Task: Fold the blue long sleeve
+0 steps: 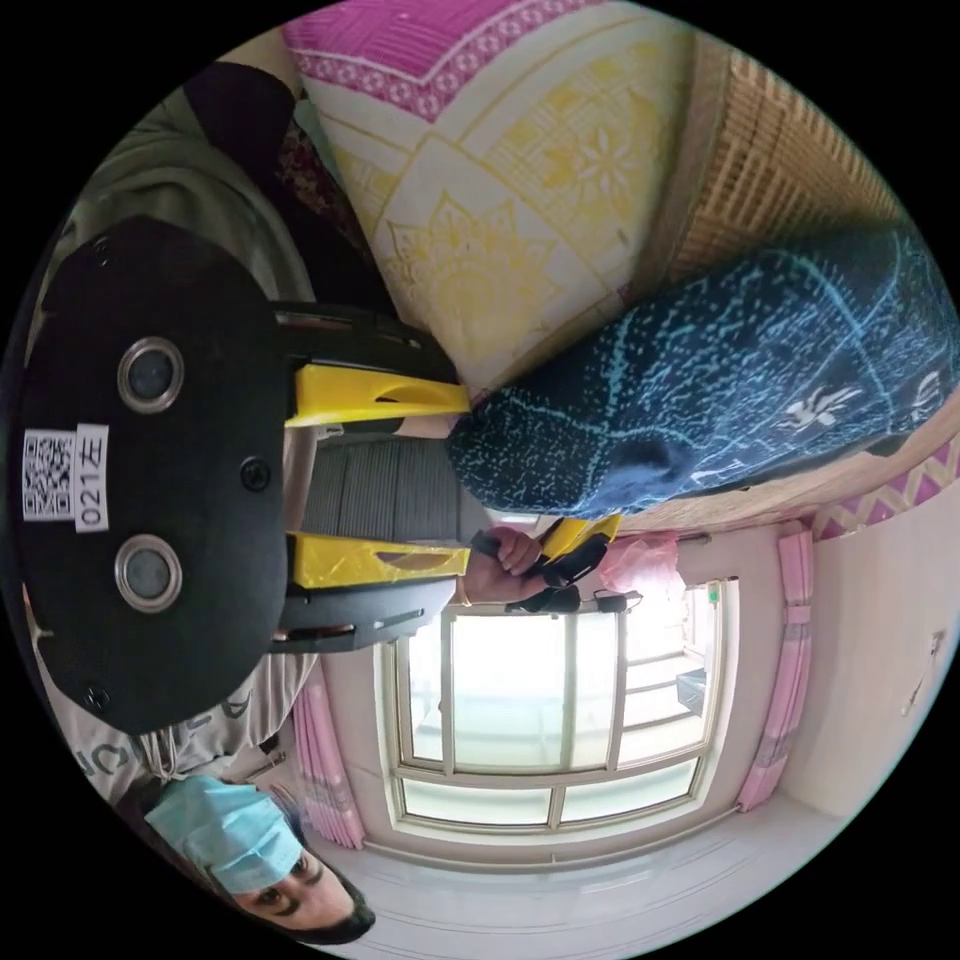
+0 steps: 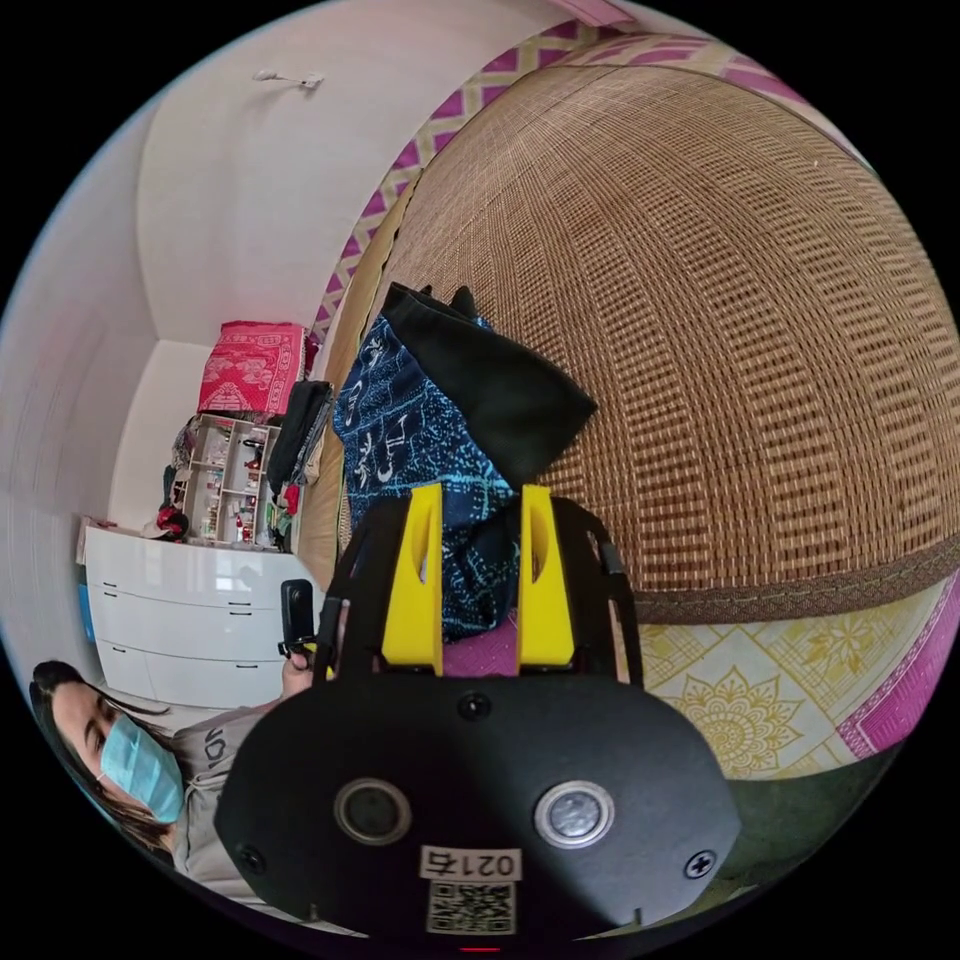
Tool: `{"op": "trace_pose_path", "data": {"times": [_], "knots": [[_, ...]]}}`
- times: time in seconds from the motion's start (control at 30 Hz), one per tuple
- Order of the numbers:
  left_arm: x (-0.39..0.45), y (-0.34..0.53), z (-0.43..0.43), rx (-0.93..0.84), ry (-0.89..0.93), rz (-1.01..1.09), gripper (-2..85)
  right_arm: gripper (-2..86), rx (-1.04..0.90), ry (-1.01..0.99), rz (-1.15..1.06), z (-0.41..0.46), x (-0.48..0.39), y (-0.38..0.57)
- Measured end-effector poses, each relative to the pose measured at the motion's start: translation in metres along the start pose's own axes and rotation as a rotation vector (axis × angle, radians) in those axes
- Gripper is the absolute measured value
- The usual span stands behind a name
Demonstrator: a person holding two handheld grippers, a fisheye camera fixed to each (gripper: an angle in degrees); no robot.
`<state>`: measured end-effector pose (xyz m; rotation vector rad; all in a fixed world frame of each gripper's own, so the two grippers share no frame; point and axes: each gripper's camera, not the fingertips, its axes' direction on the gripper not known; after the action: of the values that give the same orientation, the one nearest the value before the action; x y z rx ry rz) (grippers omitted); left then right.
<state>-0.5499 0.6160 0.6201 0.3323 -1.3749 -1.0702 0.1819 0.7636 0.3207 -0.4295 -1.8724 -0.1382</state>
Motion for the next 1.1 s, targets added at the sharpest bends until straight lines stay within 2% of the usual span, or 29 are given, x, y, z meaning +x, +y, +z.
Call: {"op": "trace_pose_path", "data": {"times": [0.17,0.3,0.43,0.57,0.73,0.9,1.1], "knots": [[-0.02,-0.007,0.029,-0.01,-0.005,-0.023,13.8,10.6,0.006,0.002,0.005,0.019,0.009,0.008],[-0.056,-0.005,0.039,0.016,0.063,-0.037,0.5,4.2,-0.009,0.002,-0.018,0.039,0.014,0.012],[-0.069,-0.003,0.03,0.039,0.145,0.017,-0.8,1.5,0.001,-0.2,0.025,0.049,0.033,0.013],[-0.057,-0.007,0.011,0.062,0.154,0.109,-0.9,0.6,-0.003,-0.362,-0.02,0.045,0.012,0.003],[-0.039,-0.035,-0.031,0.084,0.196,0.192,-0.9,0.2,-0.009,-0.386,-0.135,0.054,-0.066,-0.037],[-0.044,-0.086,-0.11,0.194,0.177,0.22,-0.9,0.7,-0.074,-0.351,-0.203,0.122,-0.152,-0.119],[-0.121,-0.182,-0.212,0.379,0.123,0.109,-0.9,1.9,-0.186,-0.276,-0.158,0.28,-0.211,-0.244]]}}
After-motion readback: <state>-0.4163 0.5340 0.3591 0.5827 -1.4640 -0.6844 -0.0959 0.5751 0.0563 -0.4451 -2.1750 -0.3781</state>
